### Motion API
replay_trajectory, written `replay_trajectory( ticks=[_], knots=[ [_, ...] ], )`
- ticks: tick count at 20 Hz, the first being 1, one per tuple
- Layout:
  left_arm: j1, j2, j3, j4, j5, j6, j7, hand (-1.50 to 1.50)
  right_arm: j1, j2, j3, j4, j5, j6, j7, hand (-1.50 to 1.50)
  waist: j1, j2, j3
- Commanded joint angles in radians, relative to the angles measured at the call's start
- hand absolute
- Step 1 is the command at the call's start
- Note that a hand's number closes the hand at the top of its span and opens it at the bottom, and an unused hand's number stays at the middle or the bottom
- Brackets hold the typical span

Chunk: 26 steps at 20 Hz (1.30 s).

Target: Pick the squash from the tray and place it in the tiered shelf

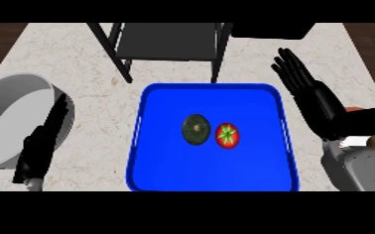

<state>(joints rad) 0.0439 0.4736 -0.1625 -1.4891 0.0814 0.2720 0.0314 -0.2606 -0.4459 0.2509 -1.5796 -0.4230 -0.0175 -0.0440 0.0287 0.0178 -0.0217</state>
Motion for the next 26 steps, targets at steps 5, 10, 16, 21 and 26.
replay_trajectory(
  ticks=[5, 10, 16, 21, 26],
  knots=[
    [0.011, -0.087, 0.043, 0.055, 0.162, -0.045, 0.129, 0.00, 0.021, -0.093, -0.066, -0.106, 0.275, -0.269, 0.000, 1.50, -0.083, -0.027, 0.017],
    [0.028, -0.129, 0.024, 0.043, 0.218, -0.070, 0.180, 0.00, 0.163, -0.070, -0.024, -0.005, 0.435, -0.488, 0.219, 1.50, -0.082, -0.019, 0.017],
    [-0.045, -0.140, 0.040, 0.119, 0.228, -0.121, 0.216, 0.00, 0.315, -0.094, 0.069, -0.254, 0.516, -0.430, 0.220, -1.50, -0.047, -0.020, 0.021],
    [-0.056, -0.153, 0.057, 0.109, 0.226, -0.119, 0.213, 0.00, 0.314, -0.153, 0.153, -0.397, 0.549, -0.313, 0.379, -1.50, -0.036, -0.020, 0.021],
    [-0.091, -0.146, 0.068, 0.163, 0.220, -0.148, 0.204, 0.00, 0.205, -0.182, 0.251, -0.612, 0.639, -0.239, 0.754, -1.50, -0.035, -0.019, 0.018]
  ],
)
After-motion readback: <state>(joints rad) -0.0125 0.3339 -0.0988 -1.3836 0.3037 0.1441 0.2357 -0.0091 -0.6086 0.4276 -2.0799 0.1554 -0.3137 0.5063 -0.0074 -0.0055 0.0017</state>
